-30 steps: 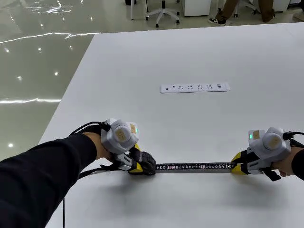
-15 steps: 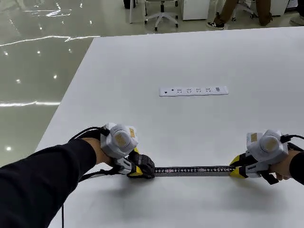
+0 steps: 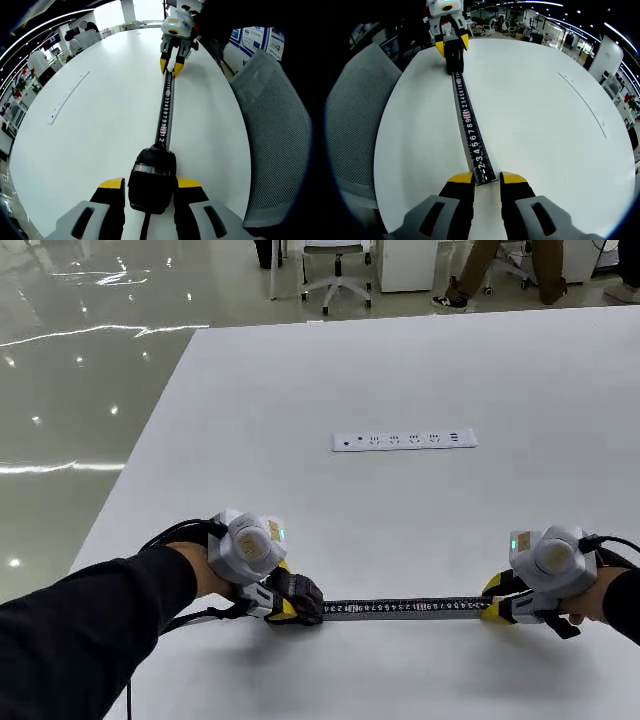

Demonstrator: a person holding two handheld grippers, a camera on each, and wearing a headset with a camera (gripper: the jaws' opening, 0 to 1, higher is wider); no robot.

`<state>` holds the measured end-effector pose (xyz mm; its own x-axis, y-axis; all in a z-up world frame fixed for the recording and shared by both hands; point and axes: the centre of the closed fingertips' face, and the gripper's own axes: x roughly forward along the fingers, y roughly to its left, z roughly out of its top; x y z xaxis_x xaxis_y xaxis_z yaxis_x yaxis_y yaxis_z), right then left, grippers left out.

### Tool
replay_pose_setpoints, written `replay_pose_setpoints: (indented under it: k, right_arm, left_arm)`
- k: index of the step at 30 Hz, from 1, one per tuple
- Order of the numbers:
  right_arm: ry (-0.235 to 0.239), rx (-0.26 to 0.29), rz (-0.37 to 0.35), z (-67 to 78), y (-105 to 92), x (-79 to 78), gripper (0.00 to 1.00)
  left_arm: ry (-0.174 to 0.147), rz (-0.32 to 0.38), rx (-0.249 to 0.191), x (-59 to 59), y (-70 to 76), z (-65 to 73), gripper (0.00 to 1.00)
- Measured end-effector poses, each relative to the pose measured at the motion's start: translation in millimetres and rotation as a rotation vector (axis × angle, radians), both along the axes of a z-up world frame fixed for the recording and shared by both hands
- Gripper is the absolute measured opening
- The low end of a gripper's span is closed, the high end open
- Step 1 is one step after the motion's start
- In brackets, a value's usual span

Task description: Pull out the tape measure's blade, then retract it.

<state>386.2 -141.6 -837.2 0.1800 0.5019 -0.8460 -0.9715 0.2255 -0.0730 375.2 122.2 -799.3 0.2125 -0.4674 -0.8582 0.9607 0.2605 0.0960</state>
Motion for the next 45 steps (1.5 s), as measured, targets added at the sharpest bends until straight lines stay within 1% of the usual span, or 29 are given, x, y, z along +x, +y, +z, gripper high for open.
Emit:
replay_pose_setpoints:
  k: [1, 2, 3, 4, 6, 7, 9, 10, 11, 13, 15, 16, 17, 18, 20, 24, 25, 26, 30, 32, 34, 35, 36, 38, 39, 41, 43, 44, 45]
  right_arm:
    - [-0.005, -0.001, 0.0, 0.5, -0.6, -2.0, 0.14]
    - [-0.009, 0.0, -0.002, 1.3, -1.4, -3.6, 0.15]
    - [-0.01, 0.001, -0.012, 2.3, -3.5, -5.3, 0.17]
    - [-0.016, 0.004, -0.021, 3.8, -5.0, -5.7, 0.2]
    - [-0.043, 0.029, -0.057, 11.4, -6.7, -4.2, 0.21]
    - [-0.047, 0.039, -0.07, 13.9, -7.4, -4.5, 0.23]
    - [-0.056, 0.052, -0.099, 18.6, -11.4, -6.3, 0.26]
    - [-0.063, 0.057, -0.111, 20.3, -13.2, -7.1, 0.28]
    - [-0.069, 0.064, -0.124, 22.1, -15.6, -9.2, 0.29]
    - [-0.07, 0.084, -0.162, 25.0, -19.9, -13.6, 0.31]
    - [-0.069, 0.1, -0.19, 27.1, -23.5, -17.2, 0.34]
    - [-0.083, 0.113, -0.214, 30.4, -26.4, -19.3, 0.36]
    - [-0.079, 0.122, -0.236, 31.4, -28.8, -21.7, 0.37]
    - [-0.079, 0.138, -0.274, 33.5, -32.0, -25.2, 0.38]
    - [-0.095, 0.147, -0.275, 36.2, -35.0, -33.9, 0.42]
    - [-0.114, 0.158, -0.319, 39.9, -46.7, -53.6, 0.49]
    - [-0.114, 0.163, -0.335, 40.8, -49.3, -56.3, 0.51]
    - [-0.122, 0.171, -0.363, 43.4, -53.8, -59.6, 0.53]
    - [-0.144, 0.198, -0.423, 50.1, -65.7, -66.1, 0.61]
    - [-0.163, 0.206, -0.45, 52.7, -73.0, -68.1, 0.66]
    - [-0.173, 0.218, -0.472, 53.9, -79.1, -70.1, 0.7]
    - [-0.175, 0.219, -0.478, 54.3, -80.8, -71.5, 0.72]
    - [-0.174, 0.218, -0.485, 54.4, -82.7, -73.9, 0.75]
    - [-0.178, 0.219, -0.495, 56.3, -86.1, -77.5, 0.8]
    - [-0.178, 0.232, -0.501, 59.2, -86.0, -79.6, 0.82]
    - [-0.176, 0.25, -0.509, 62.8, -86.9, -85.3, 0.86]
    - [-0.214, 0.222, -0.489, 64.9, -91.4, -91.5, 0.86]
    - [-0.206, 0.231, -0.495, 66.0, -90.7, -95.9, 0.88]
    - [-0.198, 0.238, -0.495, 66.6, -91.0, -98.3, 0.91]
  left_arm:
    - [-0.009, 0.016, 0.033, 1.4, 8.9, -0.5, 0.35]
    - [-0.004, 0.055, 0.031, 2.3, 13.2, -0.9, 0.37]
    - [-0.003, 0.105, 0.016, 4.3, 17.5, -0.4, 0.38]
    - [-0.014, 0.138, 0.009, 7.2, 21.9, 1.2, 0.42]
    - [-0.029, 0.213, -0.03, 13.2, 29.6, 6.4, 0.49]
    - [-0.019, 0.243, -0.055, 13.0, 30.9, 8.6, 0.53]
    - [0.036, 0.348, -0.151, 10.3, 32.3, 15.6, 0.6]
    - [0.051, 0.395, -0.195, 10.6, 32.7, 18.9, 0.68]
    - [0.049, 0.433, -0.247, 11.9, 33.5, 23.1, 0.76]
    - [0.032, 0.47, -0.286, 11.2, 39.1, 25.8, 0.9]
    - [0.026, 0.484, -0.284, 6.6, 44.6, 26.1, 0.97]
    - [0.026, 0.495, -0.293, 4.1, 48.1, 26.2, 1.0]
    - [0.032, 0.503, -0.302, 0.9, 50.4, 26.2, 1.0]
    - [0.018, 0.522, -0.332, -1.8, 52.2, 28.5, 1.0]
    - [-0.012, 0.555, -0.35, -4.0, 59.7, 30.5, 1.0]
    - [-0.007, 0.604, -0.372, -22.0, 75.0, 26.0, 1.0]
    - [-0.01, 0.607, -0.379, -25.8, 76.7, 26.7, 0.99]
    - [-0.022, 0.618, -0.392, -29.5, 80.3, 27.0, 0.99]
    - [-0.064, 0.635, -0.422, -40.9, 87.4, 28.8, 1.0]
    - [-0.056, 0.65, -0.461, -47.5, 86.7, 30.7, 1.0]
    - [-0.076, 0.668, -0.475, -50.9, 90.0, 32.4, 1.0]
    - [-0.084, 0.688, -0.479, -51.5, 92.7, 32.5, 1.0]
    - [-0.086, 0.689, -0.475, -57.5, 94.5, 33.0, 1.0]
    - [-0.083, 0.695, -0.488, -65.8, 94.4, 34.4, 1.0]
    - [-0.085, 0.699, -0.482, -68.7, 95.1, 33.9, 1.0]
    - [-0.104, 0.696, -0.463, -74.2, 98.0, 34.2, 1.0]
    - [-0.098, 0.701, -0.465, -80.5, 97.9, 36.8, 1.0]
    - [-0.1, 0.692, -0.47, -83.5, 96.4, 38.8, 1.0]
    - [-0.114, 0.673, -0.473, -84.5, 95.1, 41.3, 1.0]
